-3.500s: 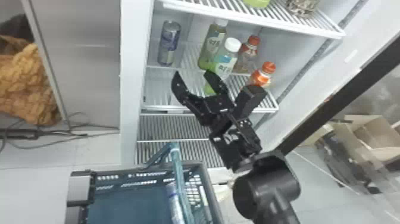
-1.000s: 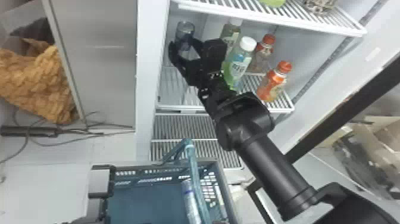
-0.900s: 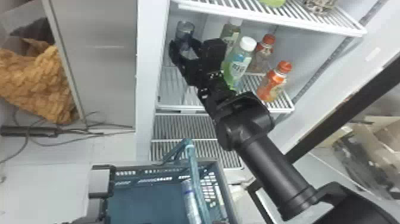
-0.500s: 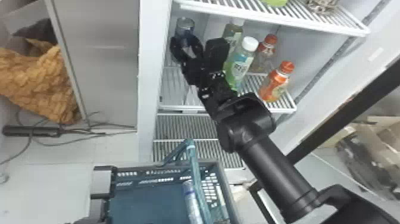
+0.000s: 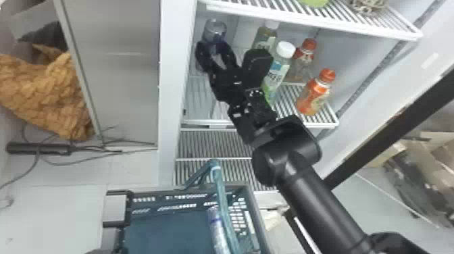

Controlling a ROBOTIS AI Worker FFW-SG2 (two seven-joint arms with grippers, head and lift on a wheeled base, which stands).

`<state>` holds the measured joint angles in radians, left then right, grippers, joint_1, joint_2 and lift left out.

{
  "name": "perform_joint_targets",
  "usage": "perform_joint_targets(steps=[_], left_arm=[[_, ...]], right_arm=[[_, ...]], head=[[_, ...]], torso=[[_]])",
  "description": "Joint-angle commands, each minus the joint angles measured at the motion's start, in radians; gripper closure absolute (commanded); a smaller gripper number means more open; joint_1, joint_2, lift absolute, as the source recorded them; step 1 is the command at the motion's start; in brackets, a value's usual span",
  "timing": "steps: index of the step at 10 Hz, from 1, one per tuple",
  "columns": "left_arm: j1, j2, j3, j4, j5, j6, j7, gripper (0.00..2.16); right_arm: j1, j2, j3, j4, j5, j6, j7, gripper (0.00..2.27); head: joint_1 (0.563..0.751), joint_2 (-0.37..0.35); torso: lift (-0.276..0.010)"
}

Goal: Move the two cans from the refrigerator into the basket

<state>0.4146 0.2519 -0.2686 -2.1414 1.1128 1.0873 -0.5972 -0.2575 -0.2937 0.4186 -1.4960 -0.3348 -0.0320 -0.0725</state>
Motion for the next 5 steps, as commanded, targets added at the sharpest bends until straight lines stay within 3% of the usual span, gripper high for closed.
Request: perform_joint_targets(steps=[1, 5], left_arm=[[0.003, -0.002, 0.003, 0.0, -0.002, 0.0, -0.001, 1.21], [0.005, -0.003, 0.005, 0.0, -0.002, -0.002, -0.001, 1.21]], right_arm=[[0.071, -0.007, -0.036, -0.11, 0.002, 0.044, 0.002, 0.82], [0.25, -0.032, -0.135, -0.371, 0.002, 0.142, 0.023, 0.83]], head=[[0.695, -0.277], [0.695, -0.303]], torso=[[-0.276], [-0.276]])
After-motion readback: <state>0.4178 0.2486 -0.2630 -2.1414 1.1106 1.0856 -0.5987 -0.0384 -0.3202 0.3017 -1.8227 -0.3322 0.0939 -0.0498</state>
